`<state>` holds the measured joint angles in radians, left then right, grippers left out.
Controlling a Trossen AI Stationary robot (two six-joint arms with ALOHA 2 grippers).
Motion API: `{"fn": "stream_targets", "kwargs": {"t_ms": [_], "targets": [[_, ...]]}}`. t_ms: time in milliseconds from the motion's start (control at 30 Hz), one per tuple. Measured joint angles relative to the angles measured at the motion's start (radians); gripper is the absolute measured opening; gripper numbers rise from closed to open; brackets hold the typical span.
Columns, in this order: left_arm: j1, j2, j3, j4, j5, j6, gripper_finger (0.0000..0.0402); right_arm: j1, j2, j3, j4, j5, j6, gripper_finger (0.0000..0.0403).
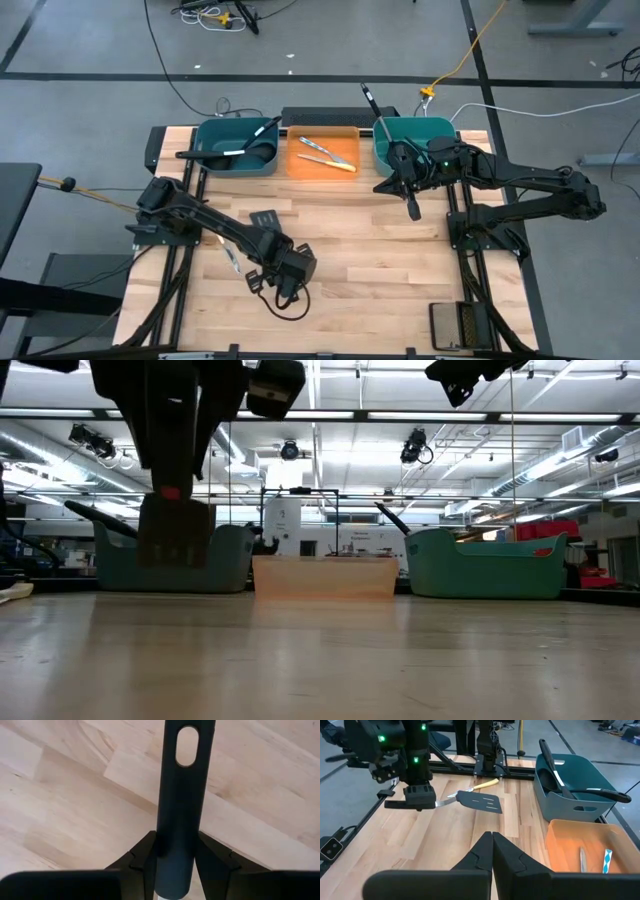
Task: Pick & Place Kitchen Items
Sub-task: Put the black spatula into the green bin
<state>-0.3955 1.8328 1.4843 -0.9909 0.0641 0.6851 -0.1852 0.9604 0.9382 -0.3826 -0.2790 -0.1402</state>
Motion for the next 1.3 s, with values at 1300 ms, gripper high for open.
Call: {"fn": "stream_targets", "kwargs": {"t_ms": [1300], "targets": [[0.188,-0.348,0.02,-0.138,-0.072,-0.2,0.0116,0.0,0.0,0.001,0.07,0.0,0.001,0.0005]]}}
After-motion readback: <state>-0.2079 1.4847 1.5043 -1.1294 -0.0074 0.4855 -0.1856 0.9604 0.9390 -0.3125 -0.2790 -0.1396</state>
